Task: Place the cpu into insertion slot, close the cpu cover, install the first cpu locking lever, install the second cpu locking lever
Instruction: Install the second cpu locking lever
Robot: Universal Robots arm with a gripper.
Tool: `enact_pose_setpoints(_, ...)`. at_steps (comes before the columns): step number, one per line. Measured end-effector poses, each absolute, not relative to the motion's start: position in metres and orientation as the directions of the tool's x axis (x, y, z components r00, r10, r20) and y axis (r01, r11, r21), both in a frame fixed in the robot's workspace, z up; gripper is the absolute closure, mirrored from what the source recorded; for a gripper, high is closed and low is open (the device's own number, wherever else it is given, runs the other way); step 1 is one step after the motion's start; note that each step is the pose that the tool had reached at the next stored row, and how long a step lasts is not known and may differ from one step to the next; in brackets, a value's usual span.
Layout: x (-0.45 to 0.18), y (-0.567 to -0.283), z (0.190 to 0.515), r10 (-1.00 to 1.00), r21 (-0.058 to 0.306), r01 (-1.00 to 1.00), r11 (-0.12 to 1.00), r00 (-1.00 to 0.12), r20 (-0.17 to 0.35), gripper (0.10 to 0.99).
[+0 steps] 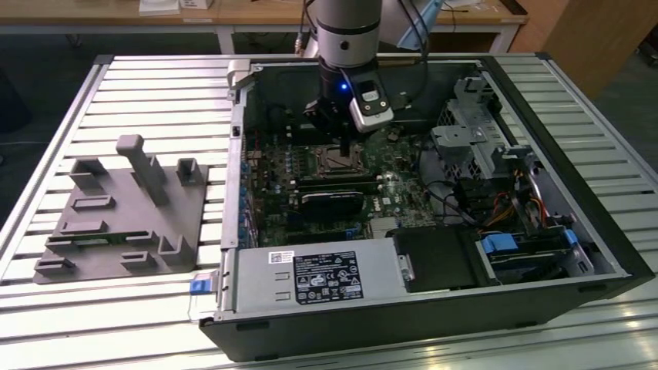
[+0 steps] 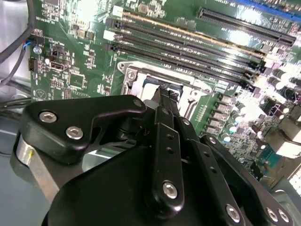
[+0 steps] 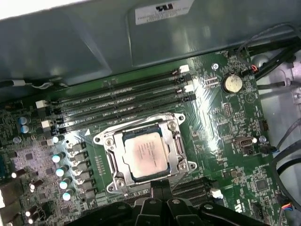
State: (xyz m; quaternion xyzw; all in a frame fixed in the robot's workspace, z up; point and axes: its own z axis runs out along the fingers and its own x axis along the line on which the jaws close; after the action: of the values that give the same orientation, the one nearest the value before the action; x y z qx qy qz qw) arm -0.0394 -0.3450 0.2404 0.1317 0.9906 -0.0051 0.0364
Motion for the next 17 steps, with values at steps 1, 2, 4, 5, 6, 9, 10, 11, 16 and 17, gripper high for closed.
enact_pose_setpoints(1, -0.039, -0.346, 0.24, 0.261, -0.001, 0.261, 0.965, -0.963, -0.073, 0.98)
enact_pose_setpoints(2, -0.039, -0.347, 0.24, 0.26, 0.0, 0.261, 0.965, -0.963, -0.073, 0.98)
enact_pose_setpoints(4, -0.039, -0.35, 0.24, 0.26, -0.001, 0.261, 0.965, -0.963, -0.073, 0.98)
enact_pose_setpoints(5, -0.039, -0.351, 0.24, 0.261, -0.001, 0.261, 0.965, -0.963, -0.073, 0.98)
enact_pose_setpoints(6, -0.039, -0.353, 0.24, 0.261, -0.001, 0.261, 0.965, -0.963, -0.073, 0.98)
enact_pose_setpoints(9, -0.039, -0.358, 0.24, 0.261, -0.001, 0.261, 0.965, -0.963, -0.073, 0.98)
enact_pose_setpoints(10, -0.04, -0.36, 0.24, 0.26, -0.001, 0.261, 0.965, -0.963, -0.073, 0.98)
enact_pose_setpoints(11, -0.04, -0.361, 0.24, 0.26, -0.001, 0.261, 0.965, -0.963, -0.073, 0.98)
enact_pose_setpoints(16, -0.042, -0.364, 0.237, 0.231, 0.0, 0.232, 0.973, -0.97, -0.074, 0.98)
enact_pose_setpoints(17, -0.043, -0.364, 0.236, 0.221, -0.001, 0.221, 0.975, -0.973, -0.073, 0.98)
